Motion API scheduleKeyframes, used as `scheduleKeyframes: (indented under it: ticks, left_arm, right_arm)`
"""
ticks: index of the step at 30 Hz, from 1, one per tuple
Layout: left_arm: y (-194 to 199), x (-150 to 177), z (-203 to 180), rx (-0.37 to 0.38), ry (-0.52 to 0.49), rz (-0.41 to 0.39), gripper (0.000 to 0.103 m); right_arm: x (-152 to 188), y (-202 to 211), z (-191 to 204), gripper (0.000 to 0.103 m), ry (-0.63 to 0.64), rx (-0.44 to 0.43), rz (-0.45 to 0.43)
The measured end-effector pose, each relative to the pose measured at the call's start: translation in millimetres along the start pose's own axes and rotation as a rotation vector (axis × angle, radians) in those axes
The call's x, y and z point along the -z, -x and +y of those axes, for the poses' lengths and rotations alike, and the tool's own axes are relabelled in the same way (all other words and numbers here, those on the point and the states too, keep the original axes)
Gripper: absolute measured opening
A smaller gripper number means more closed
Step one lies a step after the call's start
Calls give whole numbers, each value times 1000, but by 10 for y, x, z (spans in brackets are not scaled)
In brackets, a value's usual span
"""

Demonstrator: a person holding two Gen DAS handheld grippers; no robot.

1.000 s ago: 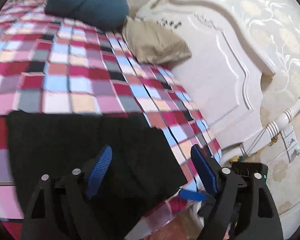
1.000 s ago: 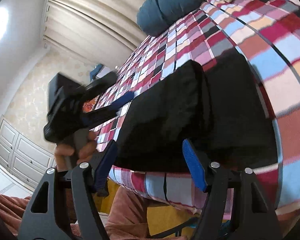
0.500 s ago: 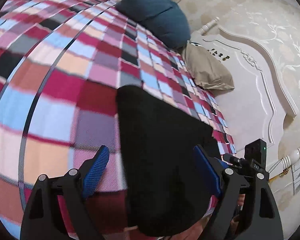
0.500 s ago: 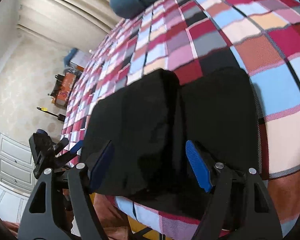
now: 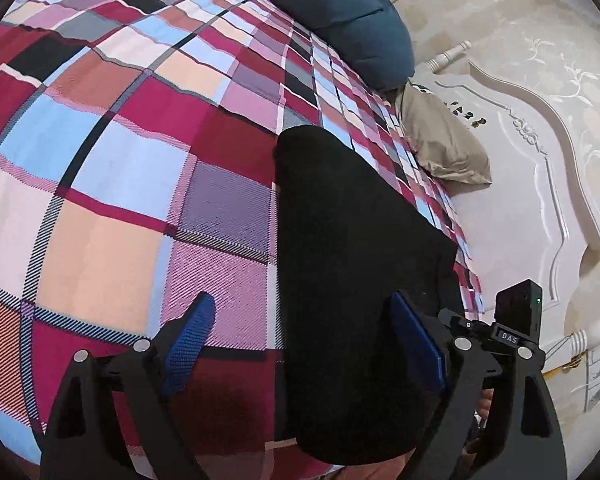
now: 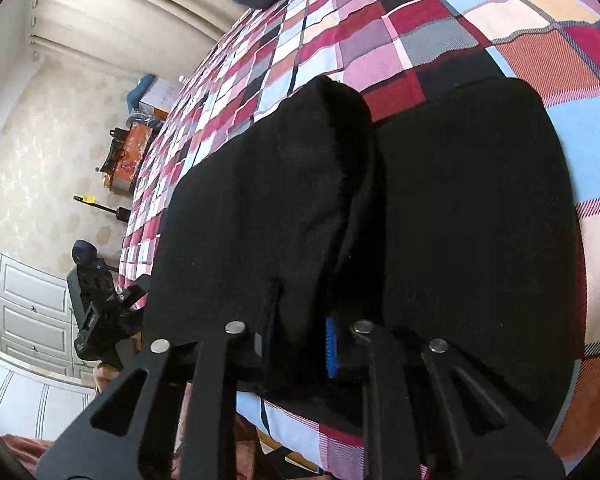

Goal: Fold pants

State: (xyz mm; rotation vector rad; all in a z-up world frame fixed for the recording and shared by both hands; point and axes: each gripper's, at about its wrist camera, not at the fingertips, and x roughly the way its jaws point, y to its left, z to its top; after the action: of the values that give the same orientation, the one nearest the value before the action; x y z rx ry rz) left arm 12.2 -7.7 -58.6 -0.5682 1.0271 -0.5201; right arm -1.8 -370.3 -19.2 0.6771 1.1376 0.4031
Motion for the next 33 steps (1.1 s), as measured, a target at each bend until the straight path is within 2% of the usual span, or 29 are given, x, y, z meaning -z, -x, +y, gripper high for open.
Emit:
scheduleKeyframes:
  ticks: [8,14,19,21,26,33]
  left_arm:
    - [0,12,-31,-34,-18,9,89]
    - [2,27,-163,-81,-89,0,89]
    - [-32,44,-240,-86,-112,11,89]
    - [-50,43,-257,-83,-110,16,89]
    - [-88,53,-312,-83,-116,27,89]
    - [-130,72,-377,-84,-128,43,89]
  right_arm:
    - [-7,116,104,15,42,24,-30]
    - [-41,287,156,14,62,70,-92]
    - [-66,521,63,13,55,91,-137]
    - [-59,586,7,10,46,98,-151]
    - [-30,671,-148,9,24,117,-153]
    - [28,697,-267,9,-20,74,-177]
